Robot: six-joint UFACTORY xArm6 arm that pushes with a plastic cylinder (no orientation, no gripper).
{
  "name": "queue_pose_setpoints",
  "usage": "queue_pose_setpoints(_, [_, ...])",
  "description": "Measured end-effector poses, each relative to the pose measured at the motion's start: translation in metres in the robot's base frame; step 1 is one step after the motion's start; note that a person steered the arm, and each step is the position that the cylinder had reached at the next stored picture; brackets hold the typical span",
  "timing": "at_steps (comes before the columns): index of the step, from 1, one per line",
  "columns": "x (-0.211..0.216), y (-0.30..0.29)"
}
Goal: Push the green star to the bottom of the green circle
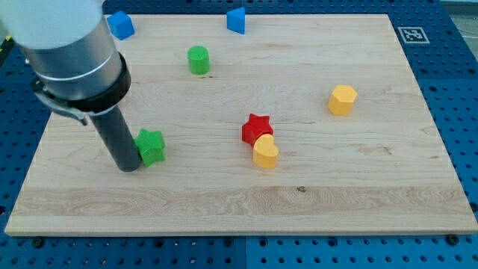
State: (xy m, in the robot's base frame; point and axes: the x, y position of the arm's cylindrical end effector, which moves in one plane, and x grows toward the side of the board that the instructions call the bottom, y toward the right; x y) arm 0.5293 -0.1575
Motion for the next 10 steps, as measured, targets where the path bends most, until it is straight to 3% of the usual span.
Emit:
queue_pose_setpoints(3, [-0.004,0.034])
queue_pose_setpoints(6, [-0.056,0.035])
queue_pose_setpoints(10, [-0.074,0.07])
